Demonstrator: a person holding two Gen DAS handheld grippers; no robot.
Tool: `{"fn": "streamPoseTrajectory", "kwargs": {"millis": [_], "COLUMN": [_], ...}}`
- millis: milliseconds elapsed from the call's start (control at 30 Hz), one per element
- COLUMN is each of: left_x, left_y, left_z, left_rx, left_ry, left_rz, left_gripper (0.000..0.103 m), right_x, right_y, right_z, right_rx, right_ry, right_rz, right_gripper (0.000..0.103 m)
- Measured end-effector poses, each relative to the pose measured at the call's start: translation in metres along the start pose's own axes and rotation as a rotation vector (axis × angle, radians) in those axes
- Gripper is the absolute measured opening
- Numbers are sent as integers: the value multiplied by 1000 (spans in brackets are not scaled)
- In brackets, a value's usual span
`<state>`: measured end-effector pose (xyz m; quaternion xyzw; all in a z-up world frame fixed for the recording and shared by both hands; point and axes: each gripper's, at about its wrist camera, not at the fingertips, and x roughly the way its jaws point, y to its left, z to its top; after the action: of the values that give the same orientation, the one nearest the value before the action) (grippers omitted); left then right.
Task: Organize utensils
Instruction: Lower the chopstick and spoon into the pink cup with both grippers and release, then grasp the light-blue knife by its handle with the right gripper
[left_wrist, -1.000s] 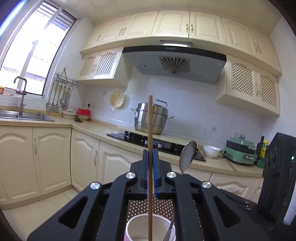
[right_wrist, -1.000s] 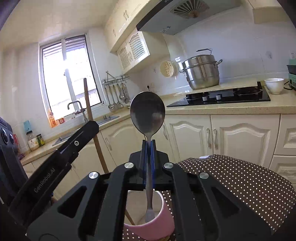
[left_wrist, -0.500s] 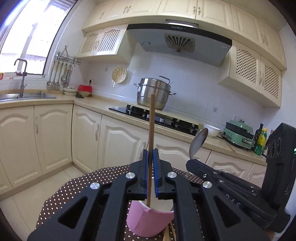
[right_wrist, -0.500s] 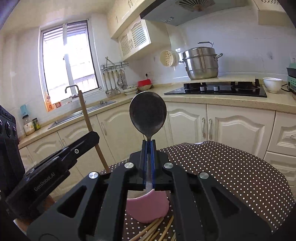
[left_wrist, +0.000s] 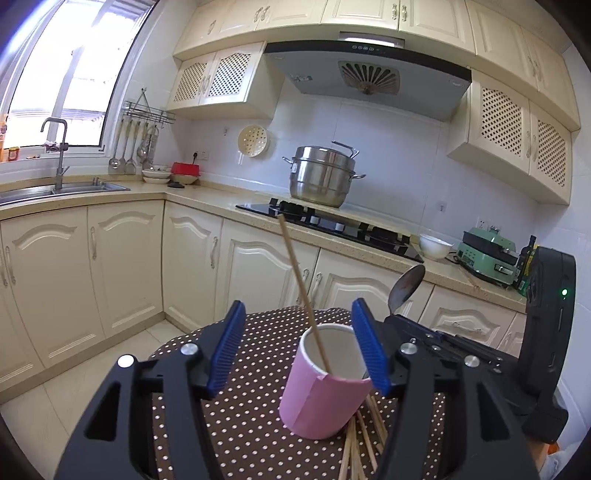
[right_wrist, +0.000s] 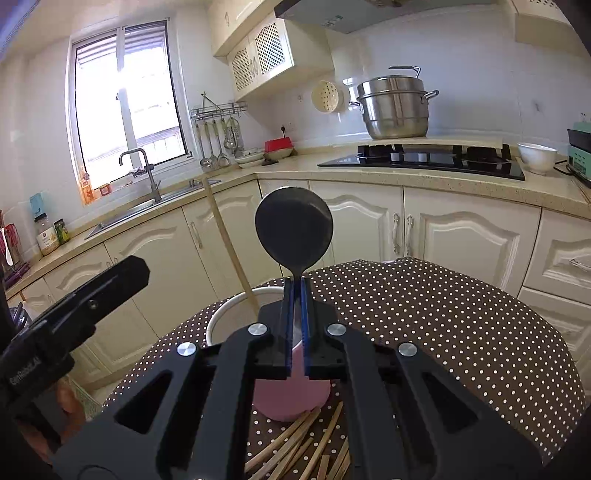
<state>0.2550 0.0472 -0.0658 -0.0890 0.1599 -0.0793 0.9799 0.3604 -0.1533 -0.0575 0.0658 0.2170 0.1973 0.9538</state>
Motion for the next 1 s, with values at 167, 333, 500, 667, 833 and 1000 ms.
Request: {"fn": "streamPoseTrajectory", "kwargs": {"millis": [167,333,500,667,833,1000], "left_x": [-6,-14,-25,-39,-51,-63], "left_y": [8,12,15,19,22,24], "left_z": [-3,-4,-3,-3,-5,-7], "left_rx": [-3,-1,-2,-10,-15,-31], "left_ry": [41,73,83,95,99,109], "left_rz": [34,41,42,41,51,41], "left_gripper": [62,64,68,70,70,70], "right_x": [0,-4,-12,-21,-37,-47], "right_y": [5,12,22,30,34,35], "right_z": [-2,-2,-4,-6,-5,-3], "right_rx": [-2,-13,-35,-44,-43,-29], "right_ry": [24,35,51,64,27,43], "right_rz": [-10,-21,-16,-14,-10,11], "right_gripper": [5,5,5,32,63,72]}}
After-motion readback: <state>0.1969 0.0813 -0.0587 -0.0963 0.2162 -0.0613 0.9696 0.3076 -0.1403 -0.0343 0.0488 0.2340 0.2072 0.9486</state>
